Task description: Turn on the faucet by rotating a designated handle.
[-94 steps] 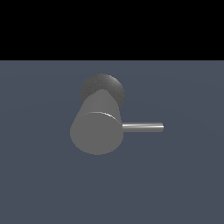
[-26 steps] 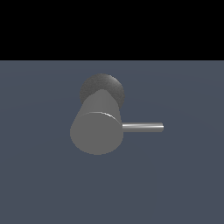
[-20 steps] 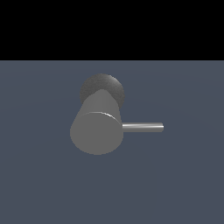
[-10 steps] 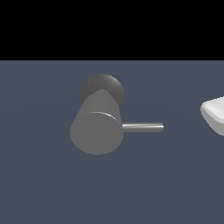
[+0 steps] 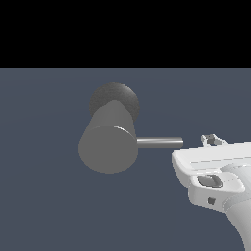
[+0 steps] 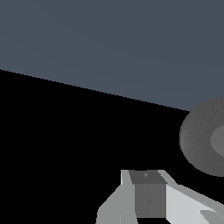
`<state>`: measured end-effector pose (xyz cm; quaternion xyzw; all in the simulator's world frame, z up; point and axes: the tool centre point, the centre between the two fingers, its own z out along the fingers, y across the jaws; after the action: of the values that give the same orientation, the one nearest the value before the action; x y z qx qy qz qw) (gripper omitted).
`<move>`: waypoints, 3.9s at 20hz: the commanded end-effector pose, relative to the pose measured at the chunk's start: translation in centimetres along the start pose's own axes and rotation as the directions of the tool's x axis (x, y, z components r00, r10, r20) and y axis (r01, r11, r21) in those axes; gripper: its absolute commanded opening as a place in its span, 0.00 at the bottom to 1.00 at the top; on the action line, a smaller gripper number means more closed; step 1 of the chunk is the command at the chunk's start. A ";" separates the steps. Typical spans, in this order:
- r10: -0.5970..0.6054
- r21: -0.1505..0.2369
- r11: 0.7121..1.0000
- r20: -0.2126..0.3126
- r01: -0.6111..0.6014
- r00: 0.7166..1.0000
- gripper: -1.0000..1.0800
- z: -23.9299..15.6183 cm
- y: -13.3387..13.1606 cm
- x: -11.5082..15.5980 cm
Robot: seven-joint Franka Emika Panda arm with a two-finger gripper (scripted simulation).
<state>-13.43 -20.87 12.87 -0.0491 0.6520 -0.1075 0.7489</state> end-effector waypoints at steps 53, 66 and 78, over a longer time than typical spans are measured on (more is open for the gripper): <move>0.205 -0.083 0.971 -0.181 -0.222 0.962 0.00 -1.0 7.5 -0.8; 0.208 -0.090 0.970 -0.161 -0.224 0.965 0.00 -0.3 8.0 -5.6; 0.207 -0.072 0.972 -0.198 -0.225 0.958 0.00 -0.5 7.4 -6.2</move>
<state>-13.99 -12.05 17.60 -0.0035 0.7239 0.0025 0.6899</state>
